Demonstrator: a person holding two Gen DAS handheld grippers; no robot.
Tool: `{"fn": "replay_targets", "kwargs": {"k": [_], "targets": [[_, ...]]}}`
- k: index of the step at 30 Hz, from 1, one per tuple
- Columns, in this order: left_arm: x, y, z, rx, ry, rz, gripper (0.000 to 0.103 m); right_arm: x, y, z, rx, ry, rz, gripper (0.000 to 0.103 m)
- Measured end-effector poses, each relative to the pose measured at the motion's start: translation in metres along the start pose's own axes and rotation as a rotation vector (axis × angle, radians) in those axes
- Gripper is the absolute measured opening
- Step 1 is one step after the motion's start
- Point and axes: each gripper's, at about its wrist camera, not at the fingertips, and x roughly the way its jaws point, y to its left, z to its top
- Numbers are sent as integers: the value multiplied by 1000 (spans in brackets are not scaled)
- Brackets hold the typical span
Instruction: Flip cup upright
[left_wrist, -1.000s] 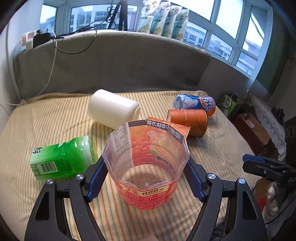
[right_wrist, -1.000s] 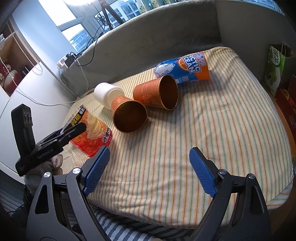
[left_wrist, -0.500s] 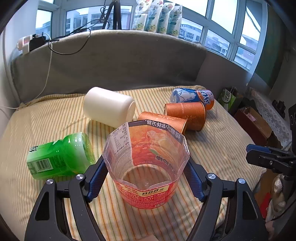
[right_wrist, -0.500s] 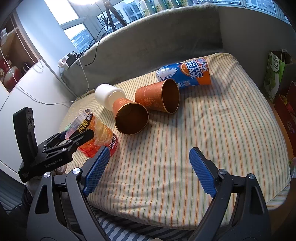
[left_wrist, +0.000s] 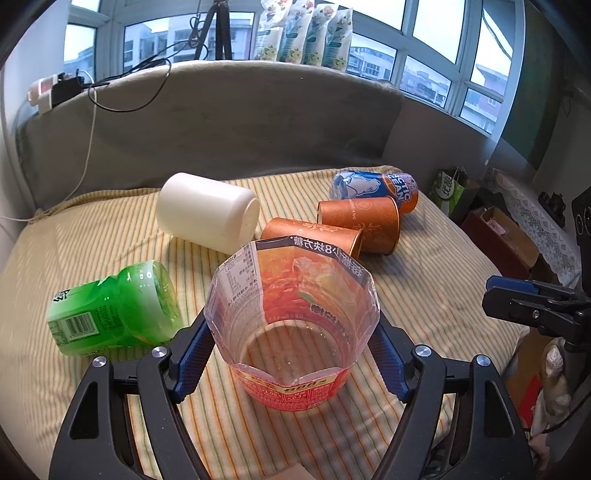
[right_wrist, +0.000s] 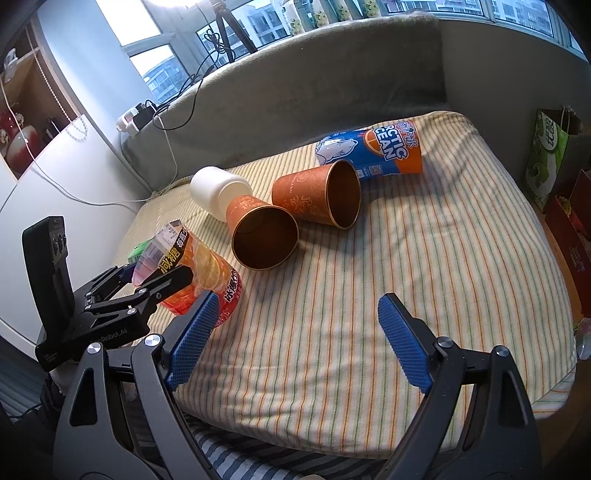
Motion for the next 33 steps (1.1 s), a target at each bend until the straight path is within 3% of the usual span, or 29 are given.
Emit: {"fn": "replay_targets", "kwargs": {"k": [15,33], "targets": [[-13,3,-7,17,-2,5,81,-4,9,4,-27,-16,-4,90],[-60,13,-18,11,-95,53,81,-15,26,5,-83,-55,-13,90]]}}
